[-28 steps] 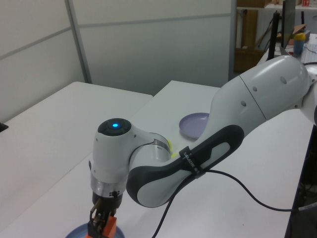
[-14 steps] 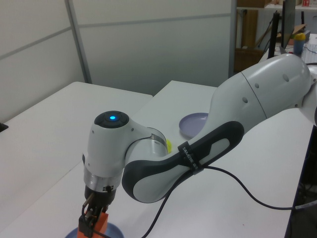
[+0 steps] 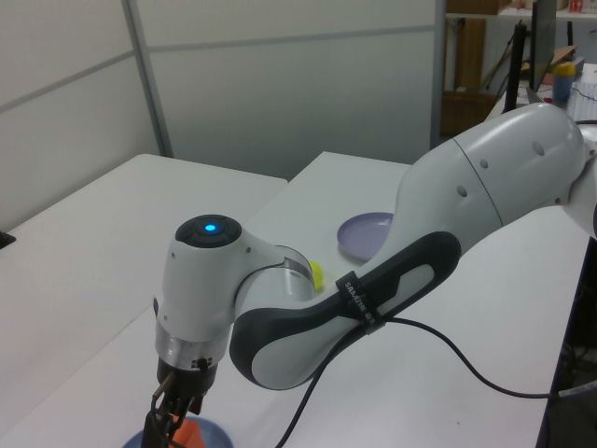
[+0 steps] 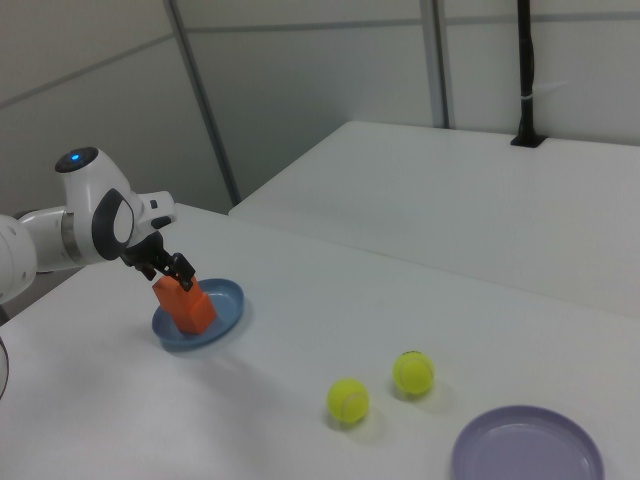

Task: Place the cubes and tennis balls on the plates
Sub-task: 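Stack the second cube on the first cube on the blue plate, then move the gripper over a tennis ball and lower it, then grasp the tennis ball and lift it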

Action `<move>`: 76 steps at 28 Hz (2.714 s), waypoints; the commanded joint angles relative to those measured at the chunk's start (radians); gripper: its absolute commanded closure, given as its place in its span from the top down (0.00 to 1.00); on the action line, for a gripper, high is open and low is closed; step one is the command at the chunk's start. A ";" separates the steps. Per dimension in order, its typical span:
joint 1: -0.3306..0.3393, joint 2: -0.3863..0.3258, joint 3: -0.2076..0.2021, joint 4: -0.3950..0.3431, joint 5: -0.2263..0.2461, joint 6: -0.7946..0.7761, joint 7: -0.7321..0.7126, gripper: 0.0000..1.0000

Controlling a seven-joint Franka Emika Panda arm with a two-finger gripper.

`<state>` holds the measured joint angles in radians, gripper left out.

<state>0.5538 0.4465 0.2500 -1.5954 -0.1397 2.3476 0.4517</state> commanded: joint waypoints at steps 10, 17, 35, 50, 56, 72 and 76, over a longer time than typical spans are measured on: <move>-0.054 -0.092 -0.017 0.008 -0.011 -0.154 0.033 1.00; -0.103 -0.190 -0.126 -0.034 0.049 -0.272 -0.094 1.00; -0.141 -0.243 -0.452 -0.216 0.198 -0.278 -0.404 1.00; -0.172 -0.164 -0.491 -0.229 0.219 -0.274 -0.475 1.00; -0.178 -0.120 -0.495 -0.229 0.219 -0.265 -0.478 1.00; -0.187 -0.072 -0.492 -0.235 0.256 -0.206 -0.502 0.25; -0.195 -0.072 -0.494 -0.235 0.331 -0.206 -0.556 0.00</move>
<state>0.3671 0.3826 -0.2391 -1.8168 0.1129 2.1158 -0.0334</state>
